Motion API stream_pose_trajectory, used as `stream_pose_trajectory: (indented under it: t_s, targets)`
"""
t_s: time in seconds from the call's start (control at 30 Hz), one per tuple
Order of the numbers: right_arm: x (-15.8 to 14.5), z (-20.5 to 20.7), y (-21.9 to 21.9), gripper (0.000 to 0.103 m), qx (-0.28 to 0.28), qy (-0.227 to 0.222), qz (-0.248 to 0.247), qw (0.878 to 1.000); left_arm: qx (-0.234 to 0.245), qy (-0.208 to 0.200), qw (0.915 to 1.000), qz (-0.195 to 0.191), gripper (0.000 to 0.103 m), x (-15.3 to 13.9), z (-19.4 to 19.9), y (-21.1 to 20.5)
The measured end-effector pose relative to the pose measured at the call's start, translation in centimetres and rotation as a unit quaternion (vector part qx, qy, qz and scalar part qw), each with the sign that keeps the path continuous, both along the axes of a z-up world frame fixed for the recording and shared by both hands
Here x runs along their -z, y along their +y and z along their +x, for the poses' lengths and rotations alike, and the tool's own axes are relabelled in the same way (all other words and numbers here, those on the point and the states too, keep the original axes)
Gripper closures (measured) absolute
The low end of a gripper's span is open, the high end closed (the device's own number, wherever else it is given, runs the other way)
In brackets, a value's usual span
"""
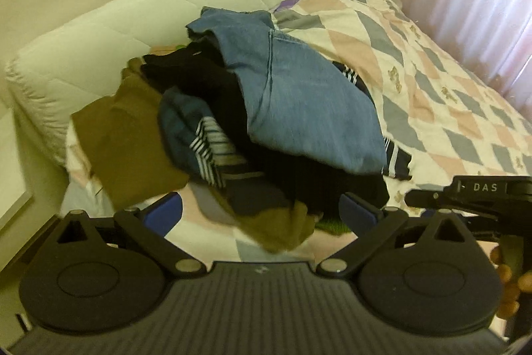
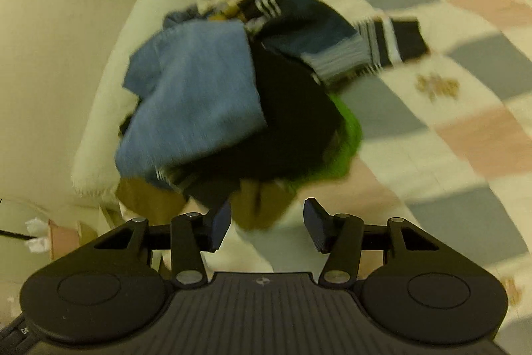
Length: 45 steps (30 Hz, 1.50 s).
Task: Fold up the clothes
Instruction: 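Move both tools toward the clothes pile and reach for the blue jeans, then grasp the blue jeans with the left tool while the right tool grasps them too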
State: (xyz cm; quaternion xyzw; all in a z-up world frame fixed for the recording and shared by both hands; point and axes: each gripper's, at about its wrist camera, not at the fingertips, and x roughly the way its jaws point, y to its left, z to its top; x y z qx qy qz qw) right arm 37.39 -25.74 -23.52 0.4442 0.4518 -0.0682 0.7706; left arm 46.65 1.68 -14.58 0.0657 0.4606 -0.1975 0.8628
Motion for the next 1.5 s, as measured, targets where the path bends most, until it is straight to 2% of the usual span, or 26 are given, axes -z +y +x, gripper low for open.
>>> stream_pose_trajectory:
  t_s: [0.1, 0.2, 0.33, 0.37, 0.47, 0.5, 0.67, 0.77, 0.87, 0.93, 1.1, 1.13, 1.17, 1.2, 1.23, 1.27, 1.3, 1.37, 1.4, 1.5]
  targets:
    - [-0.2, 2.7, -0.3, 0.051, 0.013, -0.026, -0.019, 0.999, 0.007, 0.003, 0.9999, -0.013, 0.011, -0.2, 3.5, -0.1]
    - [-0.4, 5.1, -0.8, 0.062, 0.025, -0.057, -0.036, 0.997, 0.011, 0.008, 0.9997, -0.021, 0.017, 0.1, 6.1, -0.2]
    - [0.1, 7.6, -2.2, 0.062, 0.042, -0.071, -0.052, 0.995, 0.016, 0.019, 0.9994, -0.026, 0.019, 0.8, 8.9, -0.3]
    - [0.4, 8.1, -2.5, 0.06, 0.046, -0.071, -0.052, 0.995, 0.016, 0.026, 0.9991, -0.028, 0.019, 1.1, 9.4, -0.3]
    - [1.5, 9.4, -3.3, 0.037, 0.059, -0.063, -0.051, 0.995, 0.015, 0.038, 0.9985, -0.037, 0.019, 1.7, 11.1, -0.4]
    - [2.0, 9.9, -3.4, 0.035, 0.06, -0.06, -0.048, 0.995, 0.014, 0.041, 0.9982, -0.041, 0.018, 1.8, 11.7, -0.5]
    - [4.3, 11.4, -3.8, 0.035, 0.066, -0.051, -0.026, 0.996, -0.011, 0.037, 0.9977, -0.056, 0.018, 2.2, 17.7, -1.1]
    - [5.1, 11.8, -3.6, 0.035, 0.065, -0.053, -0.009, 0.996, -0.037, 0.044, 0.9944, -0.089, 0.018, 3.0, 22.6, -1.3]
    - [5.7, 12.0, -3.6, 0.035, 0.064, -0.06, 0.012, 0.996, -0.077, 0.075, 0.9857, -0.13, 0.021, 5.1, 28.0, -1.3]
    - [6.0, 12.1, -3.5, 0.035, 0.066, -0.065, 0.025, 0.995, -0.103, 0.106, 0.9771, -0.153, 0.024, 6.9, 30.7, -1.1]
    - [6.0, 12.7, -3.2, 0.035, 0.052, -0.08, 0.042, 0.995, -0.152, 0.165, 0.9471, -0.229, 0.034, 10.7, 34.0, -0.1]
    - [5.9, 12.9, -3.1, 0.036, 0.046, -0.081, 0.039, 0.995, -0.156, 0.172, 0.9401, -0.25, 0.044, 11.2, 34.4, 0.0]
    - [5.8, 13.0, -3.0, 0.038, 0.039, -0.081, 0.035, 0.995, -0.157, 0.183, 0.9328, -0.268, 0.05, 11.8, 34.8, 0.1]
    - [5.9, 13.1, -3.1, 0.04, 0.036, -0.081, 0.034, 0.995, -0.157, 0.197, 0.9257, -0.282, 0.065, 12.3, 35.1, 0.1]
    - [6.0, 13.1, -3.1, 0.042, 0.035, -0.081, 0.035, 0.995, -0.154, 0.201, 0.9233, -0.289, 0.073, 12.6, 35.3, -0.1]
    - [6.1, 13.0, -3.2, 0.049, 0.033, -0.081, 0.035, 0.996, -0.151, 0.206, 0.9209, -0.295, 0.08, 12.8, 35.6, -0.2]
    - [6.2, 13.0, -3.3, 0.061, 0.031, -0.081, 0.036, 0.996, -0.147, 0.208, 0.9194, -0.3, 0.09, 12.8, 35.7, -0.4]
    - [6.2, 12.6, -3.6, 0.071, 0.035, -0.088, 0.04, 0.995, -0.128, 0.184, 0.9283, -0.297, 0.094, 11.4, 35.3, -0.7]
    - [5.9, 12.4, -3.7, 0.082, 0.036, -0.093, 0.039, 0.994, -0.116, 0.168, 0.9332, -0.296, 0.095, 10.4, 34.9, -0.9]
    - [4.2, 11.5, -4.0, 0.092, 0.035, -0.132, 0.033, 0.99, -0.081, 0.113, 0.9476, -0.287, 0.098, 6.2, 33.4, -2.0]
